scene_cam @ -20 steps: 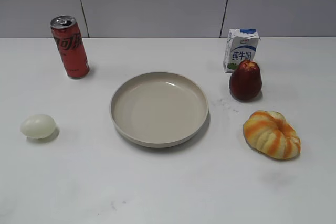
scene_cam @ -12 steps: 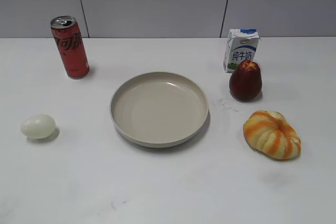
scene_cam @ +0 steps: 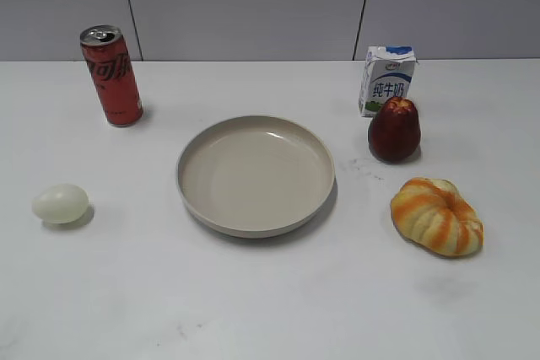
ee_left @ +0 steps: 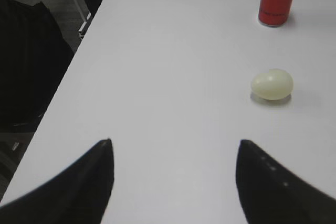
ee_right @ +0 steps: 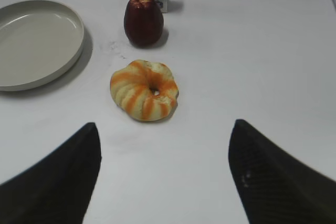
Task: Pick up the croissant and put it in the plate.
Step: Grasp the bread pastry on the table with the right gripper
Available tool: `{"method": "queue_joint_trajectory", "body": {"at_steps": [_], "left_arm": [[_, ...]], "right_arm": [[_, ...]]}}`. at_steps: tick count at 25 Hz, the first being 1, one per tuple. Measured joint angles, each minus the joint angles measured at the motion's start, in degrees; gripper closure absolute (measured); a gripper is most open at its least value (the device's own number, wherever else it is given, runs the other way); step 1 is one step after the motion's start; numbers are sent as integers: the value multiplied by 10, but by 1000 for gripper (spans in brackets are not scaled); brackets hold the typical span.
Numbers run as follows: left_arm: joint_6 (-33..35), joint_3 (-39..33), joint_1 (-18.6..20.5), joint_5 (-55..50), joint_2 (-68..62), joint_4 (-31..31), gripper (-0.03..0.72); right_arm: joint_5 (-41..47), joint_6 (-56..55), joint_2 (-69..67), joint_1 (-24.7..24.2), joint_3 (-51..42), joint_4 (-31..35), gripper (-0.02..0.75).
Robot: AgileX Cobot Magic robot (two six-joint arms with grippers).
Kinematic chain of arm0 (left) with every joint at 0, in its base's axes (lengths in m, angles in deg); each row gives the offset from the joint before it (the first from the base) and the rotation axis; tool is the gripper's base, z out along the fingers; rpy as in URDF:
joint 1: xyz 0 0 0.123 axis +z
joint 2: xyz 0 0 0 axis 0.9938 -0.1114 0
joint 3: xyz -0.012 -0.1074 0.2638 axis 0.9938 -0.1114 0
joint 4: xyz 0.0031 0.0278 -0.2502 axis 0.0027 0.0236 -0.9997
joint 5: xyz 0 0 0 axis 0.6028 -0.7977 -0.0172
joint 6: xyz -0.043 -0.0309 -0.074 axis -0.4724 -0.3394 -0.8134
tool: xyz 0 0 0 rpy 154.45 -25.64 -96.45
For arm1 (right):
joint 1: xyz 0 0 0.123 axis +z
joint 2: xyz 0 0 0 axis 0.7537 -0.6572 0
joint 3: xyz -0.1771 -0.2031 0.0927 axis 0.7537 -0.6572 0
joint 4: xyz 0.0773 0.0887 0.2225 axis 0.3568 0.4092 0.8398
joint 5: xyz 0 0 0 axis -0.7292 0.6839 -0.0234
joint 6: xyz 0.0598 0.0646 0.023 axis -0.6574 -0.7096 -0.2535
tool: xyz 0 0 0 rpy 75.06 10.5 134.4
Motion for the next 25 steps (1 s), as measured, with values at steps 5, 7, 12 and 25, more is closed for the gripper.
{"method": "queue_joint_trajectory", "body": {"at_steps": [5,7,12,25], "left_arm": [[0,0,0,0,0,0,137],[0,0,0,0,0,0,137],[0,0,0,0,0,0,137],[0,0,0,0,0,0,137]], "right_arm": [[-13,62,-210,0,56,42,167],[-15,107,-296,0,85,72,167],[-13,175,-490,8,153,122,167],[-42,-10,-844,106,278,42,167]]}}
